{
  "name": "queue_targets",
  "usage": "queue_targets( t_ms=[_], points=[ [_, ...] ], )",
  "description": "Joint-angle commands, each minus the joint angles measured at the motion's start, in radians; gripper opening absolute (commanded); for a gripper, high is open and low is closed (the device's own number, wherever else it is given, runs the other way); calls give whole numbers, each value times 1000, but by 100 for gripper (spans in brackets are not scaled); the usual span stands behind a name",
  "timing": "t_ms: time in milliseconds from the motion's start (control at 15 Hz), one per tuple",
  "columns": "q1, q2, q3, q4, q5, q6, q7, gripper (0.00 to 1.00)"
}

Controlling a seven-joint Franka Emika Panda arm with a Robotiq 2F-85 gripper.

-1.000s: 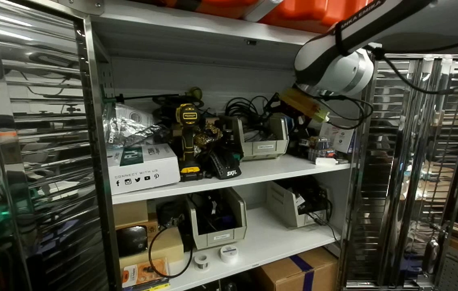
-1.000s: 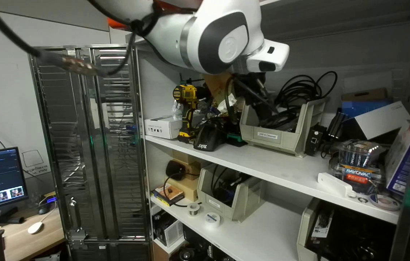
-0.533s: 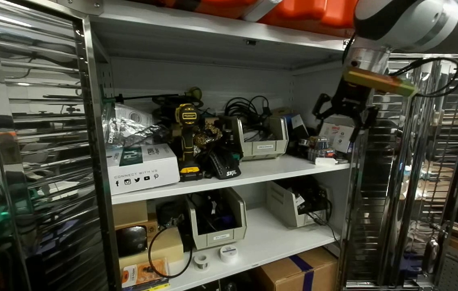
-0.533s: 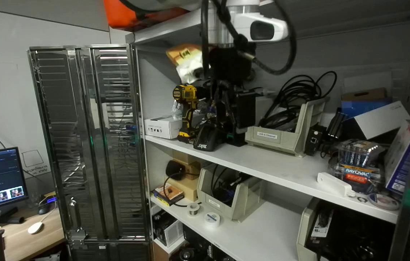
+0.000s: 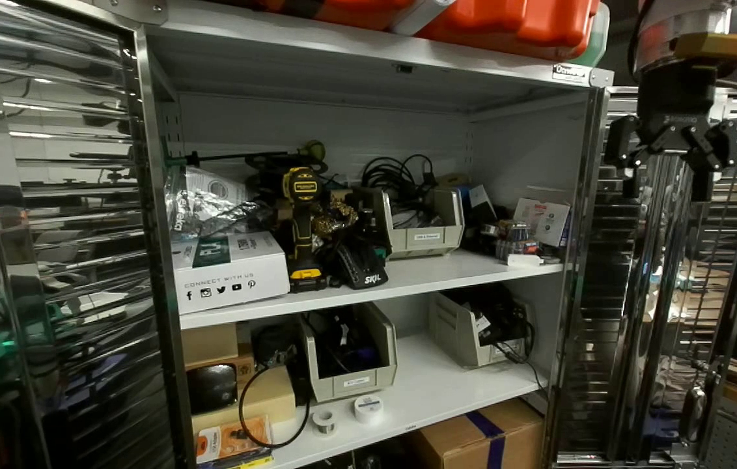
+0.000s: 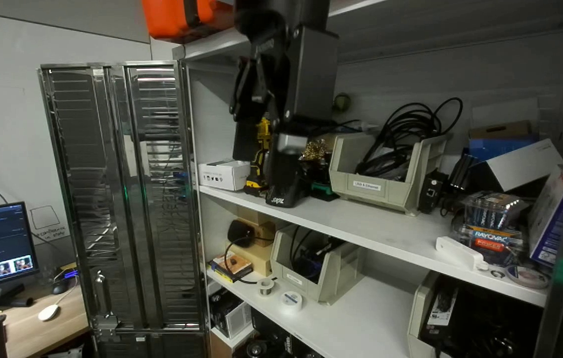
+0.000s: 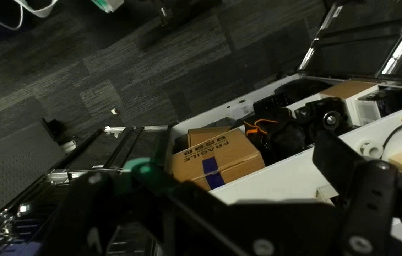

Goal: Put the cable inside the compartment.

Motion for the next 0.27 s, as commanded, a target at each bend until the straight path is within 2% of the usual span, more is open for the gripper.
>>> queue_targets(
  t_ms=[0, 200],
  points=[
    [-6, -4, 3, 9, -1, -13, -14, 100],
    [-5, -5, 2, 11, -1, -17, -23, 100]
  ],
)
